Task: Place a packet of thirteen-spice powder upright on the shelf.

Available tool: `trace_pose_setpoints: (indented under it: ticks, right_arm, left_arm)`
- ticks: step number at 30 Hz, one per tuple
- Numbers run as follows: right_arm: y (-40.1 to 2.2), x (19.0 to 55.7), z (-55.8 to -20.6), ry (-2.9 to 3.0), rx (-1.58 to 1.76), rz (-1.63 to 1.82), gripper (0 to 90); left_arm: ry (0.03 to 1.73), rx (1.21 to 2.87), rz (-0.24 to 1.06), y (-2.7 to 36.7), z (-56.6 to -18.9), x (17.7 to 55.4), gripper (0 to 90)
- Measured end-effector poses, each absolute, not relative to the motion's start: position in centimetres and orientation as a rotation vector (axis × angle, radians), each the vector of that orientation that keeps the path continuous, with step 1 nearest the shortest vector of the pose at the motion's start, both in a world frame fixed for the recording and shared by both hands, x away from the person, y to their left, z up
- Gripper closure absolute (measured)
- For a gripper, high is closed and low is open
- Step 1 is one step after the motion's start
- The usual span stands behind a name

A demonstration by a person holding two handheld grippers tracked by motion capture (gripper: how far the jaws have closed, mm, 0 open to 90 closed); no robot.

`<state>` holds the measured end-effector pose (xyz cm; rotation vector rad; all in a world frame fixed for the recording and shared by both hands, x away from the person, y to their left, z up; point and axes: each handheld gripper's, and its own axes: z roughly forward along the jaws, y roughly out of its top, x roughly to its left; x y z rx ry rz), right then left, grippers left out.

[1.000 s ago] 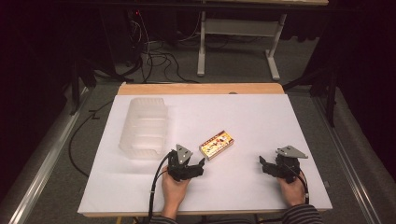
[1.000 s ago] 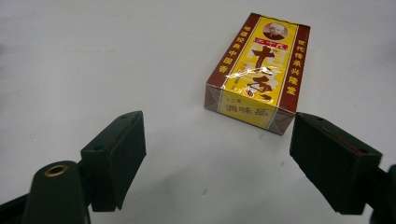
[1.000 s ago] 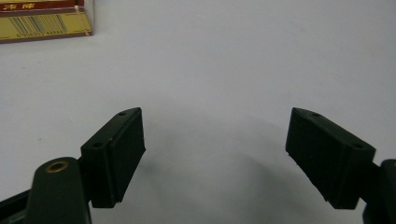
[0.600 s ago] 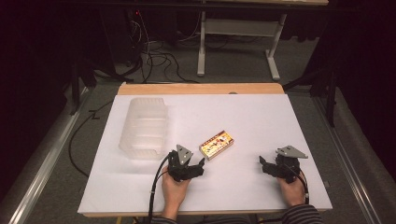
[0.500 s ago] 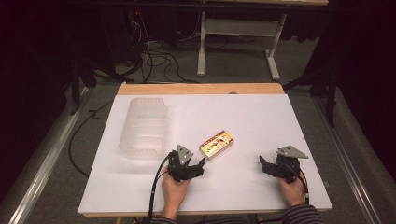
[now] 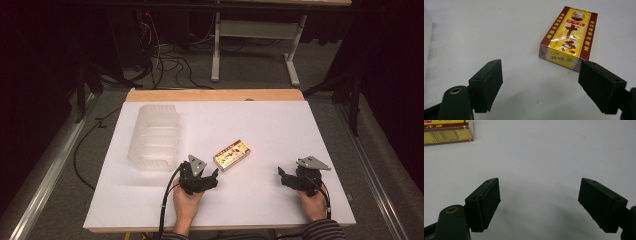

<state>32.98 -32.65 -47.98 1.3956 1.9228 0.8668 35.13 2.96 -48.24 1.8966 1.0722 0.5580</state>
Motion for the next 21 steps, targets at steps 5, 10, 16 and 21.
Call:
trace_pose_setpoints:
  ticks: [5, 10, 16, 21]
  right_arm:
    - [-32.6, 33.0, -48.0, 1.927, 1.385, 0.86, 18.1]
    - [-32.5, 33.0, -48.0, 1.933, 1.391, 0.85, 18.1]
    - [-32.5, 33.0, -48.0, 1.938, 1.383, 0.846, 18.1]
    - [-32.5, 33.0, -48.0, 1.936, 1.389, 0.851, 18.1]
  left_arm:
    - [1.071, 1.901, 0.563, 2.9, -48.2, 35.2, 20.6]
    - [1.094, 1.902, 0.549, 3.0, -48.1, 35.2, 20.6]
    - [1.079, 1.906, 0.532, 3.1, -47.7, 34.8, 20.5]
    - [1.081, 1.887, 0.51, 3.2, -47.2, 34.8, 21.4]
